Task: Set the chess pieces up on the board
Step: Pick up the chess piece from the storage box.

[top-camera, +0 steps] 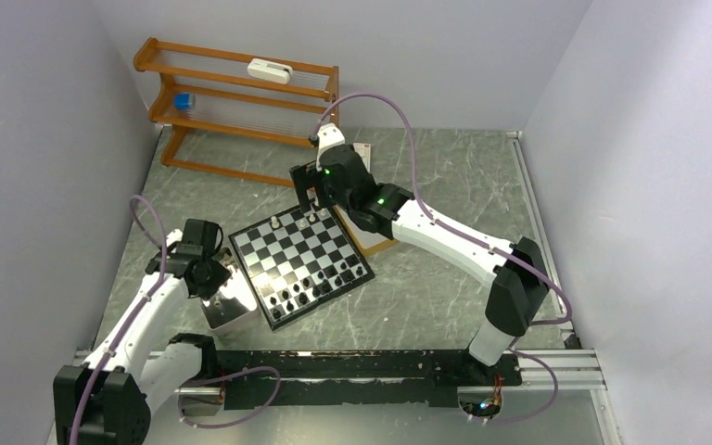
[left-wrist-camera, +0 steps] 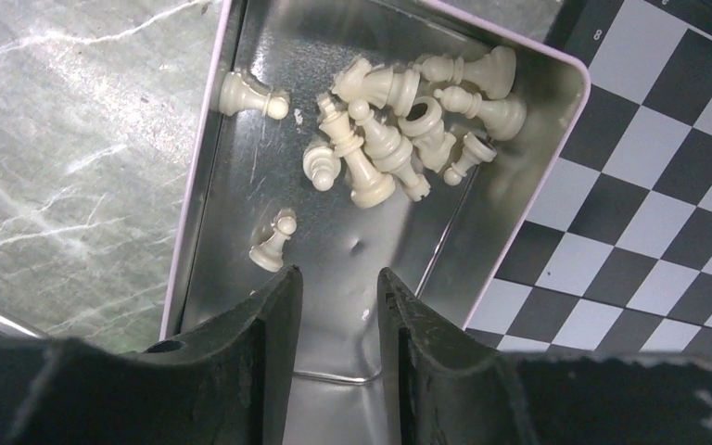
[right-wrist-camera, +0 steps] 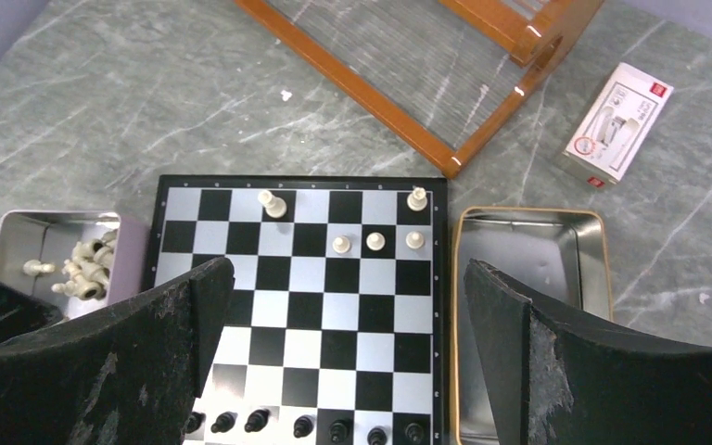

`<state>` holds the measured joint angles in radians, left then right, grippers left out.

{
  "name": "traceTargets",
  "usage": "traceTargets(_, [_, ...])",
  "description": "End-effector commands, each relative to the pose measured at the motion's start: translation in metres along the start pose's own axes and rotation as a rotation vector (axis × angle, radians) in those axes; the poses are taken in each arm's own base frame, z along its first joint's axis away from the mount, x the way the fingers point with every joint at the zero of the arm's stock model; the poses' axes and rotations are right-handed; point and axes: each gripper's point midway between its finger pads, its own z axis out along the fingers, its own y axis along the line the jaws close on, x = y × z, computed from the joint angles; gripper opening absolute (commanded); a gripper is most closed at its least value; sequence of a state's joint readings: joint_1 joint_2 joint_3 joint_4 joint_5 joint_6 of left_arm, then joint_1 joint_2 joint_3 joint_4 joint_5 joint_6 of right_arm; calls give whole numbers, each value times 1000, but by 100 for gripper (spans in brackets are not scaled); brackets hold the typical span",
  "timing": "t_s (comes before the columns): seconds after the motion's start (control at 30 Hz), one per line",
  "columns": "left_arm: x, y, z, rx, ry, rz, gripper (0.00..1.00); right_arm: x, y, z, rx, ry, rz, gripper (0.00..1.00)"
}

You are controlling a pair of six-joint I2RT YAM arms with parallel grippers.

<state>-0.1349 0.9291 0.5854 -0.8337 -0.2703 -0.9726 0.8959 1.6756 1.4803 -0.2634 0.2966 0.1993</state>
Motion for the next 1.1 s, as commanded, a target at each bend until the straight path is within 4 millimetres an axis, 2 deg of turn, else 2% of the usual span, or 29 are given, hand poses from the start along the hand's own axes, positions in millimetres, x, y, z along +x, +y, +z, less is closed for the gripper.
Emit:
traceTargets(0.0, [-16, -15, 5, 24, -56, -37, 39, -12, 7, -4, -47, -41, 4, 100])
traceTargets(0.23, [-32, -20, 9, 4, -124, -112, 32, -5, 7, -1, -52, -17, -11, 100])
traceTargets(0.33, [-39, -7, 7, -72, -163, -128, 31, -7, 5, -3, -45, -22, -18, 100])
traceTargets(0.43, [-44, -4, 8, -82, -196, -125, 32, -6, 5, -4, -44, -24, -22, 100])
traceTargets(1.07, [-32, -4, 36, -120, -154, -58, 25, -10, 6, -9, -60, -32, -24, 100])
